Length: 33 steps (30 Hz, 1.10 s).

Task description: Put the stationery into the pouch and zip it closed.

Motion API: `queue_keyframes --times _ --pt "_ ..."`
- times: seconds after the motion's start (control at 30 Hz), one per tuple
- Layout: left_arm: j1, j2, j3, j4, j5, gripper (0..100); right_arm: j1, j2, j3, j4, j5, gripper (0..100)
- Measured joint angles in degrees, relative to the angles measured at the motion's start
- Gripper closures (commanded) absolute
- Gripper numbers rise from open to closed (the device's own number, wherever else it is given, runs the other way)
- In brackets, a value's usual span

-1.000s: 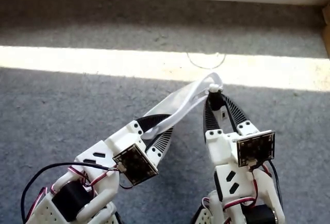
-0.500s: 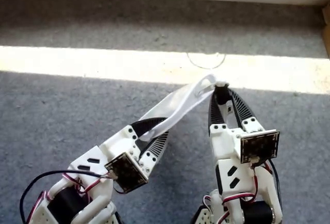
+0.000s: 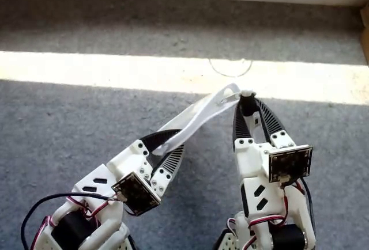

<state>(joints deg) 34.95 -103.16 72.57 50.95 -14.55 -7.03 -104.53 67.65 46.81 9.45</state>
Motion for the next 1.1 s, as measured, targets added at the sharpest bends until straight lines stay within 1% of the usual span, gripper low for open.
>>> queue_keyframes --times 0.13,0.33,0.9,0.97,1.1 --pt "-1.0 0.0 -0.3 0.6 -0.1 99 0.2 0.1 0.0 0.0 0.0 99.3" --pt "-1.1 -0.1 -2.5 4.6 -0.3 99 4.0 0.2 0.1 0.0 -2.7 99.3" --pt "-2.9 -0.1 -2.9 4.9 -0.3 99 4.2 0.2 0.1 0.0 -3.1 98.2" --pt "-2.9 -0.1 -2.9 4.9 -0.3 99 4.2 0.2 0.1 0.0 -3.1 93.0" --pt "-6.0 -0.3 -2.9 4.8 -0.3 99 4.7 0.0 2.2 0.2 -3.1 77.2"
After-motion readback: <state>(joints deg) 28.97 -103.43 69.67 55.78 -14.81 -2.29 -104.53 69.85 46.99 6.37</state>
